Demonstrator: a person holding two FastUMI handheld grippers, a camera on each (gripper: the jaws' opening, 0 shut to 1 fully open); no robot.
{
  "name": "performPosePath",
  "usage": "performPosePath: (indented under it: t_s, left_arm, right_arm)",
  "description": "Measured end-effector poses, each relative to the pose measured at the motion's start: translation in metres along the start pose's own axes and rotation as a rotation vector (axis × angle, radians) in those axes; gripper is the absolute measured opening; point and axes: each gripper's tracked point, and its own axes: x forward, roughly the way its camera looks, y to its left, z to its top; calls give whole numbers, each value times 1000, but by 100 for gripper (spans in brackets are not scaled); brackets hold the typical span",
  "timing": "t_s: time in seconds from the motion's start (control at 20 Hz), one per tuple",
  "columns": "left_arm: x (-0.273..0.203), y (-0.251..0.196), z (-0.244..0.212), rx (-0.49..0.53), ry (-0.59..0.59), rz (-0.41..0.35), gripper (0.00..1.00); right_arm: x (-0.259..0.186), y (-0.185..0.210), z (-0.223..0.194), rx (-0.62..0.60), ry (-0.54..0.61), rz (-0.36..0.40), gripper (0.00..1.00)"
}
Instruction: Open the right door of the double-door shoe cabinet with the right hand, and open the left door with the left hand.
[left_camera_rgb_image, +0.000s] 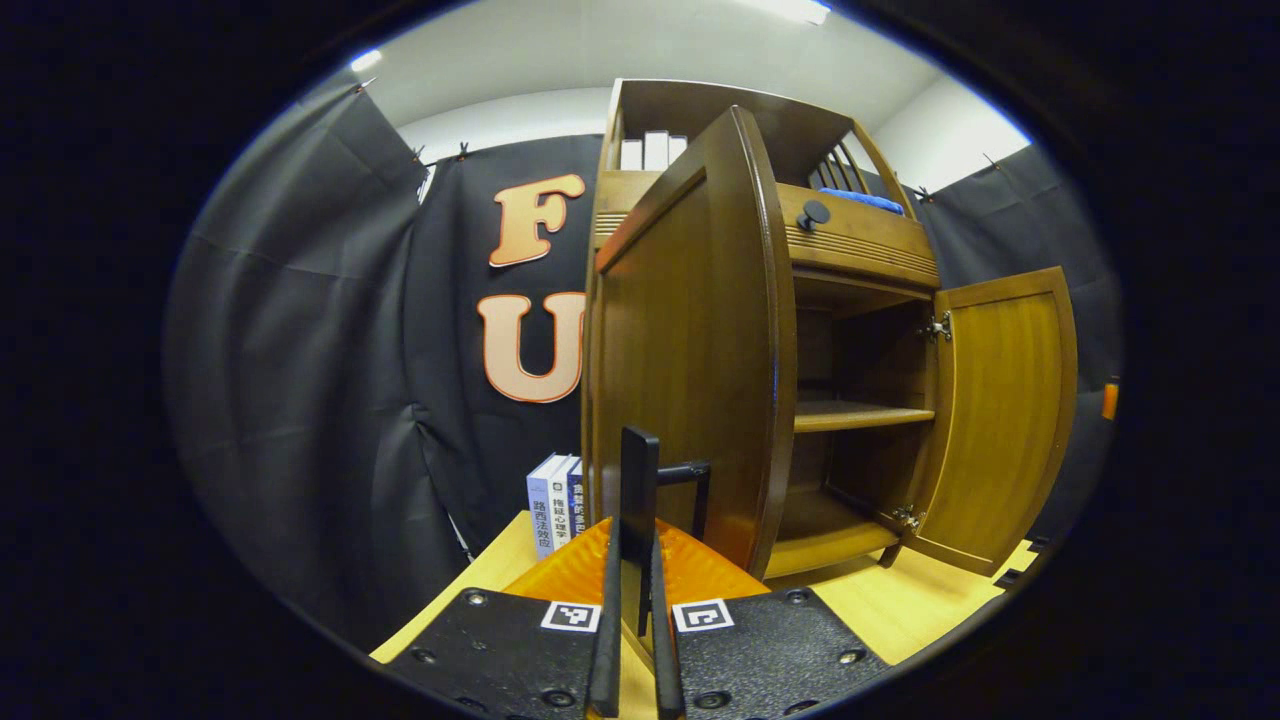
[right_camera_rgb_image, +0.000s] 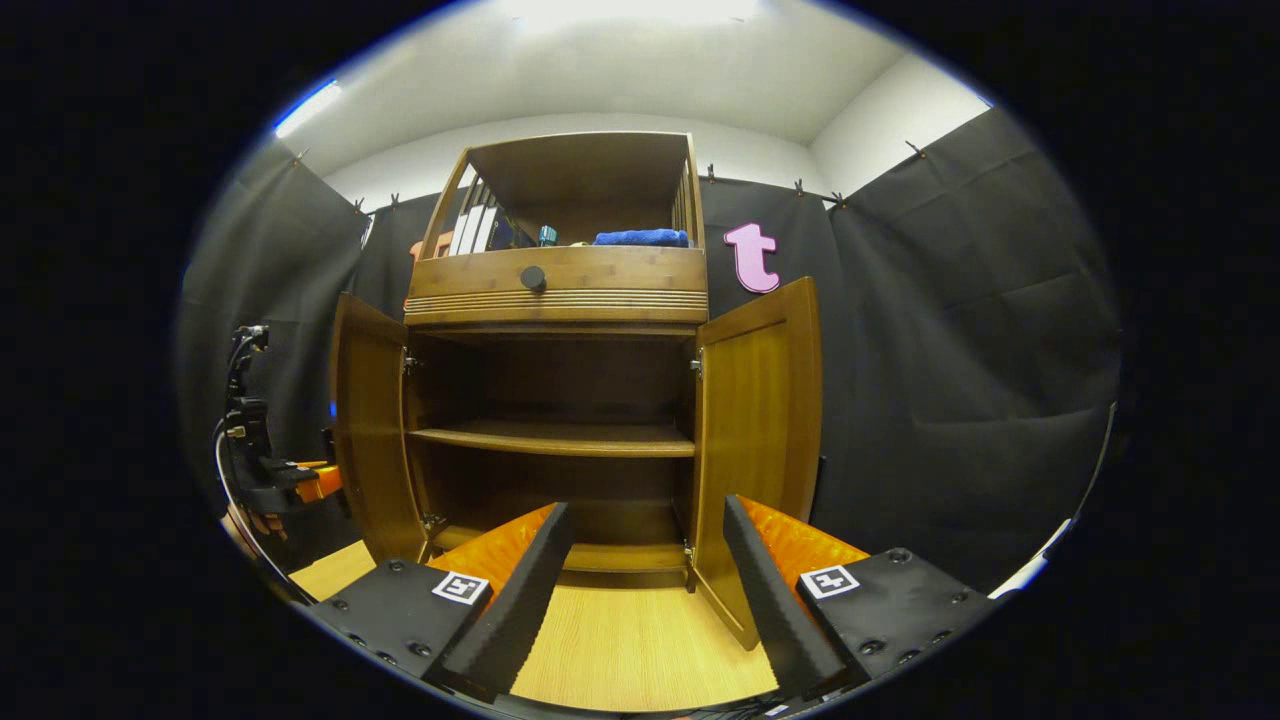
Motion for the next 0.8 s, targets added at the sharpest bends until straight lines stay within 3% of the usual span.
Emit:
performPosePath:
  t_s: [0.15, 0.2, 0.25, 0.4, 0.5, 0.8]
  left_arm:
    - [-2, 26, 1, -8, -19, 13, 6]
    - [-3, 36, 0, -21, -25, 19, 5]
    - [-4, 47, 0, -33, -26, 31, 7]
    - [-1, 50, 0, -49, -24, -7, 5]
    - [-1, 49, 1, 1, -30, -31, 5]
    - [5, 59, -1, 0, -63, -167, 5]
  right_arm:
    - [4, 2, 1, 7, -2, 8, 94]
    - [5, 3, 1, 7, -4, 9, 98]
    - [6, 1, 2, 6, -6, 6, 94]
    - [11, -2, 2, 2, -2, -2, 99]
    - [12, -3, 0, 9, 4, -5, 99]
    - [12, -7, -4, 7, 22, -16, 100]
